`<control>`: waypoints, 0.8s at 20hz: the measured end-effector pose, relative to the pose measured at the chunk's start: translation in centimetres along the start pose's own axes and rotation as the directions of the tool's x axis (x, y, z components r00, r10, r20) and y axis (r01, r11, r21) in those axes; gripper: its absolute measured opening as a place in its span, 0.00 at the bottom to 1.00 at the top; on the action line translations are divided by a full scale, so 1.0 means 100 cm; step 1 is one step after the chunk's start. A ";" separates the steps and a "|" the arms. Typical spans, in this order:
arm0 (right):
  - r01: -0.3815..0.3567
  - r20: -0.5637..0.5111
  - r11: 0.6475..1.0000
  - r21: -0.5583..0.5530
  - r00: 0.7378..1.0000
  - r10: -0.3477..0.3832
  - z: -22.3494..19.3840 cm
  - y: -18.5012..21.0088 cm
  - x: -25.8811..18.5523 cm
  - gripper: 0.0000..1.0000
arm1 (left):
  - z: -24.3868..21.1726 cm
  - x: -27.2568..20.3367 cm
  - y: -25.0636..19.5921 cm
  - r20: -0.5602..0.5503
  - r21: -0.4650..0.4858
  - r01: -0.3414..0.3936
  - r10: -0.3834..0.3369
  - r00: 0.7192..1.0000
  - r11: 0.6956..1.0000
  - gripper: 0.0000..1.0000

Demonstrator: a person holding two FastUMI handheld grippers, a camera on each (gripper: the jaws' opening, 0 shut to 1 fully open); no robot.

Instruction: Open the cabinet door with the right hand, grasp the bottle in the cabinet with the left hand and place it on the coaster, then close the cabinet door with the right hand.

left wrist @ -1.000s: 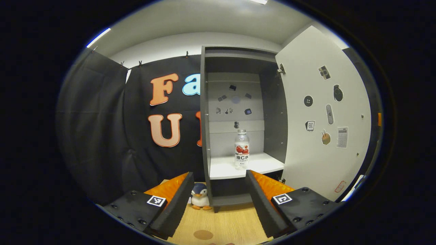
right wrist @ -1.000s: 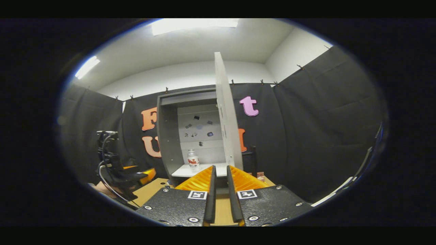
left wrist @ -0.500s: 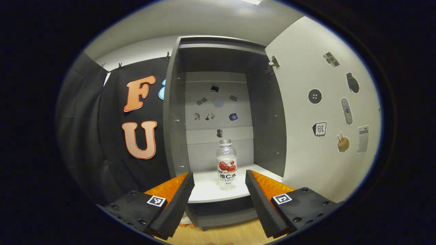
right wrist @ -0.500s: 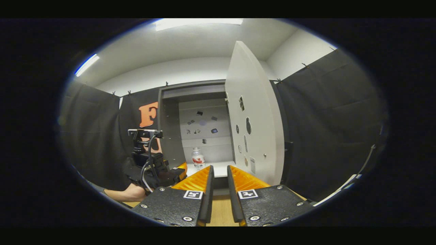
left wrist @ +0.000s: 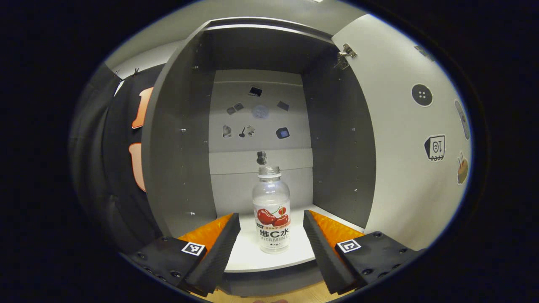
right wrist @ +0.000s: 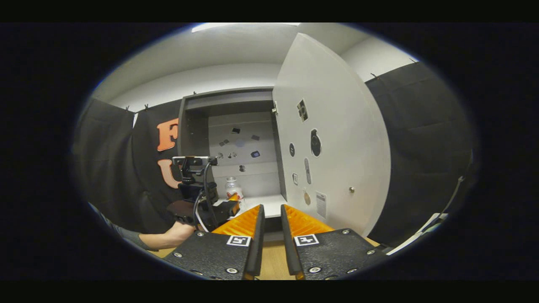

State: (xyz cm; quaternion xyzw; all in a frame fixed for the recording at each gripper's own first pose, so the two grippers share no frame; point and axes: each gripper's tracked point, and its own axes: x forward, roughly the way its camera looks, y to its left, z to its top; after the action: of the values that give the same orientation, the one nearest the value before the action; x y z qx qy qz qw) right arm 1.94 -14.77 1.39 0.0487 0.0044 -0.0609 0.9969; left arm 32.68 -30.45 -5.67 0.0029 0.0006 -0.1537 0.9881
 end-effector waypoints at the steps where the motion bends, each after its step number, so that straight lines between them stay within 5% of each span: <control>1: 0.005 -0.004 1.000 0.000 1.000 -0.005 -0.001 0.001 0.007 0.24 | -0.002 0.008 0.001 -0.002 0.003 0.000 0.000 1.000 1.000 0.96; 16: 0.015 -0.054 1.000 -0.018 0.998 -0.016 -0.018 0.013 0.047 0.24 | -0.018 0.085 0.003 -0.004 0.016 -0.002 0.002 1.000 1.000 1.00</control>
State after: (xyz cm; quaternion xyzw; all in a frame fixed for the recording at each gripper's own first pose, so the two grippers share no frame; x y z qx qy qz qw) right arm 6.78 -13.86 -0.34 0.0414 0.0321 -0.0673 0.9964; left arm 40.92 -32.70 -7.45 0.0110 0.0015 -0.1529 0.9882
